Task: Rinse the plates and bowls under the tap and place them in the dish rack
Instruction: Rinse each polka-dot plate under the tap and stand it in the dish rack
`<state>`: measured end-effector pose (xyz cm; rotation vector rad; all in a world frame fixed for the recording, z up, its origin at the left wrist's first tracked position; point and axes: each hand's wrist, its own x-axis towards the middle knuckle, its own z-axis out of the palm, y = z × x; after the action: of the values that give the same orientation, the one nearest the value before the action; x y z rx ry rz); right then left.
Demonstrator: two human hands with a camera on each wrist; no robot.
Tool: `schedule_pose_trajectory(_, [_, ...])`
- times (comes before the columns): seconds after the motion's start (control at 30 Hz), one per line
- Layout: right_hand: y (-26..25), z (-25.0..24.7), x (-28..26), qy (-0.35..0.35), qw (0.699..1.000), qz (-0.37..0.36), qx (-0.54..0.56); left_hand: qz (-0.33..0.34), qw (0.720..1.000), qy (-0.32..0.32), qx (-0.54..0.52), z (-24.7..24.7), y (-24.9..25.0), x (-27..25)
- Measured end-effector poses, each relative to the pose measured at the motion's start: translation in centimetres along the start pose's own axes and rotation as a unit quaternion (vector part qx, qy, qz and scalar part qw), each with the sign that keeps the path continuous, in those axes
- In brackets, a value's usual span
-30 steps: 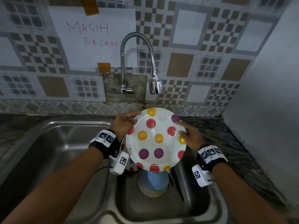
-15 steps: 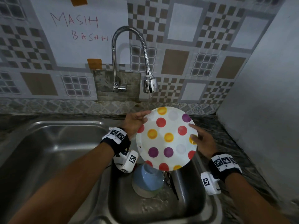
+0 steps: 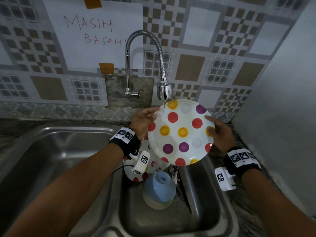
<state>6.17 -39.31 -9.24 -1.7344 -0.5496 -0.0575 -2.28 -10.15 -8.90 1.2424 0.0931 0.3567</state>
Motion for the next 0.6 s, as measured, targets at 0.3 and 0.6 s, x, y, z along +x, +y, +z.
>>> schedule_pose_trajectory(0.3, [-1.4,-1.5,1.1,0.008,0.998,-0.016,-0.059,0.006,0.999,0.010,0.052,0.7,0.2,0.0])
schedule_pose_trajectory(0.6, [0.0,1.1,-0.3,-0.074,0.995,0.032,-0.066,-0.033,0.991,0.016,0.130,-2.7,-0.6,-2.9])
